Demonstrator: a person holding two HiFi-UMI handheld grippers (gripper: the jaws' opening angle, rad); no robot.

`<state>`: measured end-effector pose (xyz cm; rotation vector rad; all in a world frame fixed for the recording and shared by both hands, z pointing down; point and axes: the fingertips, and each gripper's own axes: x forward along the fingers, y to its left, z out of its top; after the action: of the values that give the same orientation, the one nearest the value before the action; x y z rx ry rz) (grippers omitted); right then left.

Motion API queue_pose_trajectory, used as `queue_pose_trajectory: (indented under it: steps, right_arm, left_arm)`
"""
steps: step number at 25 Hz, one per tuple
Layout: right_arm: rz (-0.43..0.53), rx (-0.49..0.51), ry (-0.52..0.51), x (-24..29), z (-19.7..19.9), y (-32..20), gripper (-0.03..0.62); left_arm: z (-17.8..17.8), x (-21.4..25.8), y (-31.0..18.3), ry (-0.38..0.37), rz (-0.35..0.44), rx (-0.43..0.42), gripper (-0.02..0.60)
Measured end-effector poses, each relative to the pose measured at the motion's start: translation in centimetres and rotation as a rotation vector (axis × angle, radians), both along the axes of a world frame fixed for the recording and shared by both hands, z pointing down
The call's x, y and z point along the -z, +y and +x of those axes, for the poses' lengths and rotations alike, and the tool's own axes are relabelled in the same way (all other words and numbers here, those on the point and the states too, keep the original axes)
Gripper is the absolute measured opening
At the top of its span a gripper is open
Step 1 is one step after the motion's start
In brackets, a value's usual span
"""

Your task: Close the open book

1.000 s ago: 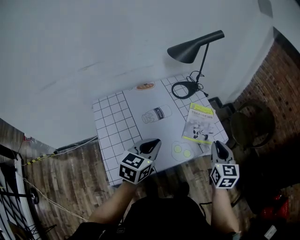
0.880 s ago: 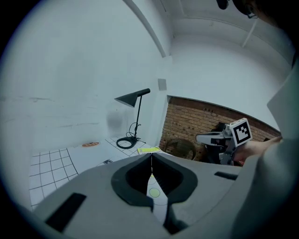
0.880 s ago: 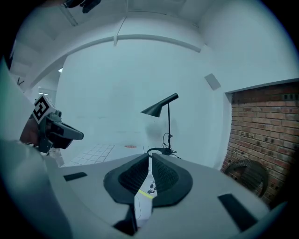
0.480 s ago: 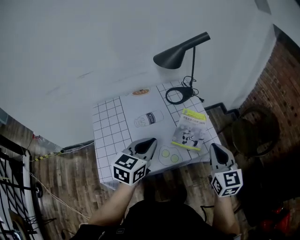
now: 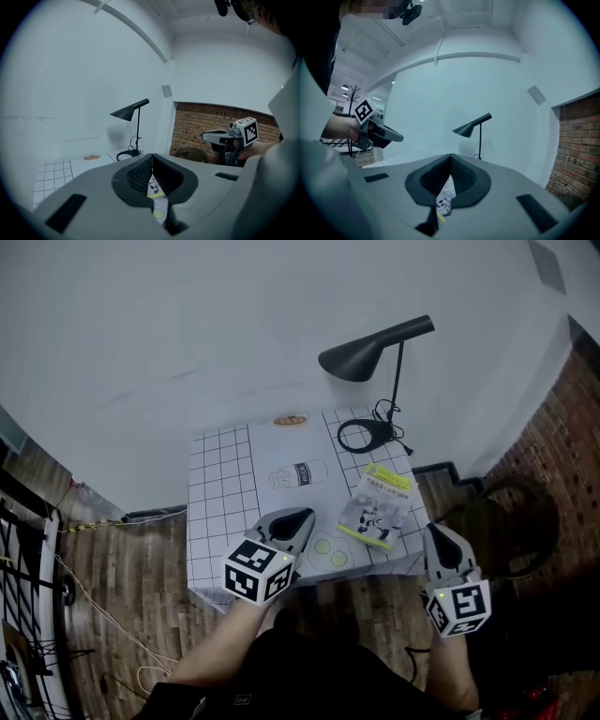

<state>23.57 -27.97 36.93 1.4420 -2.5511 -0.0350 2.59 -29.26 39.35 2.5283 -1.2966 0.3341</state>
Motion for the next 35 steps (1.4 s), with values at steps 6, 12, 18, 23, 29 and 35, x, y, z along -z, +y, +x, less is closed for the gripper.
queue_pose_trajectory:
  steps: [6, 12, 18, 23, 29, 35]
  right_arm:
    - [-0.012, -0.058, -0.012, -0.6, -0.2, 0.0, 0.003]
    - [0.013, -0.055, -0.115, 1.1, -1.3, 0.0, 0.003]
    - [0.056, -0.076, -0.104, 3.1, -1.2, 0.0, 0.003]
    - [0.073, -0.117, -0.083, 4.0, 0.2, 0.9, 0.003]
    - [0.039, -0.144, -0.101, 2.5, 1.2, 0.9, 0.003]
    - [0.006, -0.059, -0.108, 1.5, -1.8, 0.5, 0.003]
  left_arm:
    - [0.6, 0.2, -1.3, -0.006, 0.014, -0.066, 0.011]
    - [-1.5, 1.1, -1.8, -0.007, 0.054, -0.028, 0.011]
    - [-3.5, 2.5, -2.6, -0.004, 0.097, 0.028, 0.011]
    - [-3.9, 3.8, -3.6, 0.010, 0.101, 0.025, 0.011]
    - [-4.6, 4.6, -3.3, -0.020, 0.124, 0.026, 0.011]
    - [-5.7, 1.3, -1.3, -0.020, 0.061, 0.075, 0.011]
